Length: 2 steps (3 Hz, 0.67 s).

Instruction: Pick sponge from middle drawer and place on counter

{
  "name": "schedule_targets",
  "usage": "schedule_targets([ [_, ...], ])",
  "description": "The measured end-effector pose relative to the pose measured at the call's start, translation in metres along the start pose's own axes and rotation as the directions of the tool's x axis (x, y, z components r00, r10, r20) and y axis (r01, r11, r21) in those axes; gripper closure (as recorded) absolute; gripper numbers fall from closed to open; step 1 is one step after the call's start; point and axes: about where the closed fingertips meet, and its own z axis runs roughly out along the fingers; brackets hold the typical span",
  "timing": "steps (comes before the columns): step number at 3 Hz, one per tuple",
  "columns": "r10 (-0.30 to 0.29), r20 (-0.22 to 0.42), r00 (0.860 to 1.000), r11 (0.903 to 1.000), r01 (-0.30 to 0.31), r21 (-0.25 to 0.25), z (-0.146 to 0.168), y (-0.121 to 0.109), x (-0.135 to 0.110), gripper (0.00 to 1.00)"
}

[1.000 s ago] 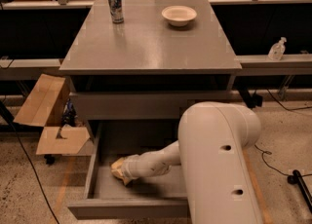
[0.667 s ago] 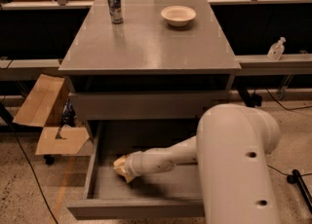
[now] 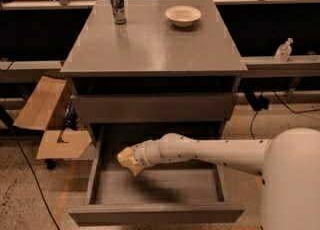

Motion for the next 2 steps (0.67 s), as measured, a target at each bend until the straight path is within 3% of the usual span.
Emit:
schedule_targets([
  [1,-0.025,0.007,1.000,0.9958,0.025,-0.088,-0.034,0.013,-0.011,1.00],
  [2,-0.059,-0.001,0.998,0.9805,0.058,-0.188,-0.075,0.036,-0.013,1.00],
])
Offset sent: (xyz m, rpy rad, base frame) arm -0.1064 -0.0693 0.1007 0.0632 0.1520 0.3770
